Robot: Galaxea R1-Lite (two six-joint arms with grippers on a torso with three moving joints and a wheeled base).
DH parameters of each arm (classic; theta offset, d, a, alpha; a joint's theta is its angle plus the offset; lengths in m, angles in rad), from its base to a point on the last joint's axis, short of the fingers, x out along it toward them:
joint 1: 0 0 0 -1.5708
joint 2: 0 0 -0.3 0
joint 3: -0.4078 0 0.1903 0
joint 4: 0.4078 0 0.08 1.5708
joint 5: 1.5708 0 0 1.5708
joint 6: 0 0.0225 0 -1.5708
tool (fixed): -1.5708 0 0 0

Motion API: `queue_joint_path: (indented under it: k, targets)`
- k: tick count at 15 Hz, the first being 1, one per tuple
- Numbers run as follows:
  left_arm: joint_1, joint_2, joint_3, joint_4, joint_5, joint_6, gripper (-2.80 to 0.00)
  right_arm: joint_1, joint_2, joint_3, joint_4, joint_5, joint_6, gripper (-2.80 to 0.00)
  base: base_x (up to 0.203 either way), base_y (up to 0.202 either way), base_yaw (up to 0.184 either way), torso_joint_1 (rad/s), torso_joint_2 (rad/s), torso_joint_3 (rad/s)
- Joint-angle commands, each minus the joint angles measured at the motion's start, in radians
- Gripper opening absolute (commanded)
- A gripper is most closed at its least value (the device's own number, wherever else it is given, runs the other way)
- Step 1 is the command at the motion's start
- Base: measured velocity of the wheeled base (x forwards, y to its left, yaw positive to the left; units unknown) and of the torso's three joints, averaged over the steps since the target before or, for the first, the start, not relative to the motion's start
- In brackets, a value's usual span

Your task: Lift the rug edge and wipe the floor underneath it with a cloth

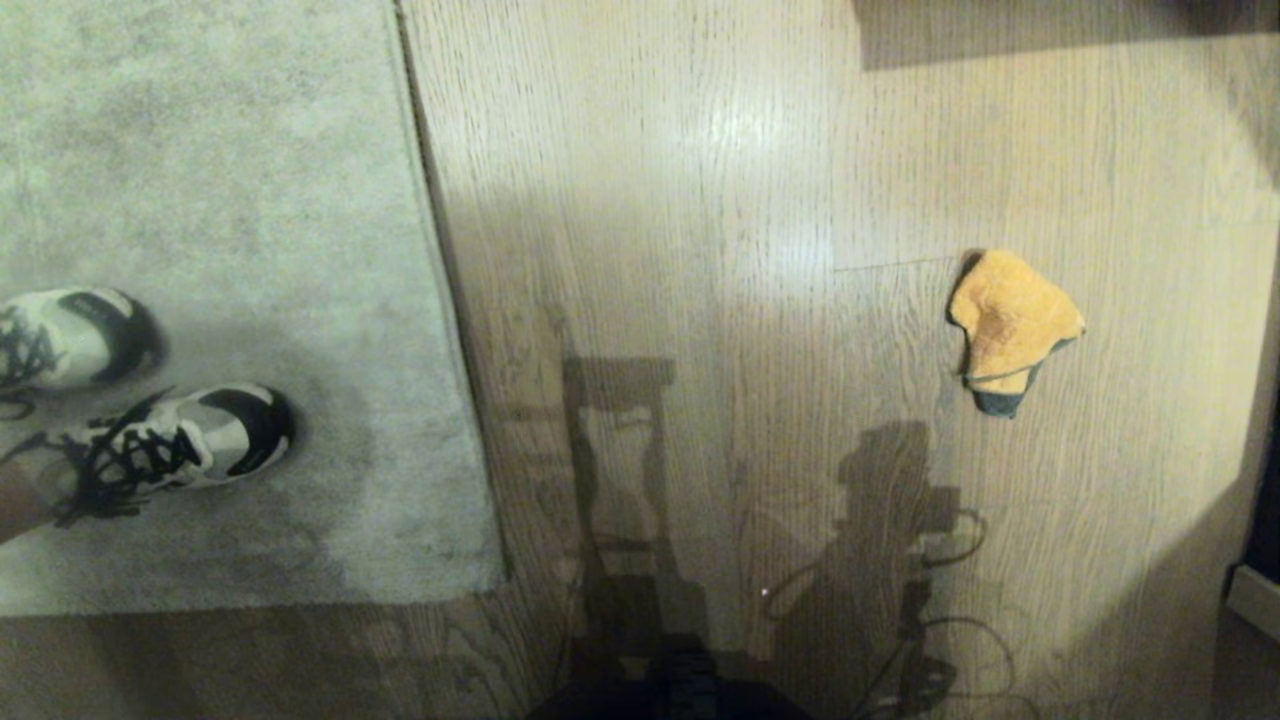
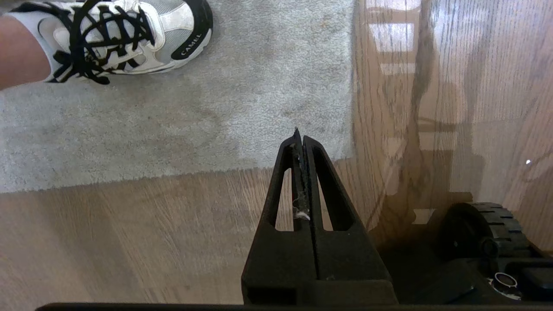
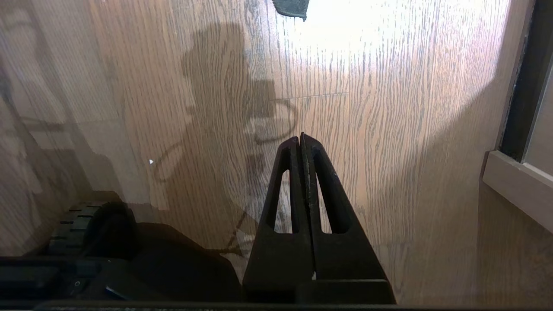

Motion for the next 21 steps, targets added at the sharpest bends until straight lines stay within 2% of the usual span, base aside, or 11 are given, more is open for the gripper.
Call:
queue_joint_path:
  k: [1, 21]
  targets:
    - [0.001, 0.000, 0.000, 0.000, 0.000, 0.000, -2.80, 0.000, 0.002, 0.000, 0.000, 0.000, 0.000, -2.80, 0.000, 0.000, 0.000, 0.000, 0.00, 0.000]
    - [-0.001, 0.000, 0.000, 0.000, 0.000, 0.000, -2.80, 0.000, 0.002, 0.000, -0.002, -0.002, 0.006, -2.80, 0.000, 0.000, 0.000, 0.000, 0.00, 0.000]
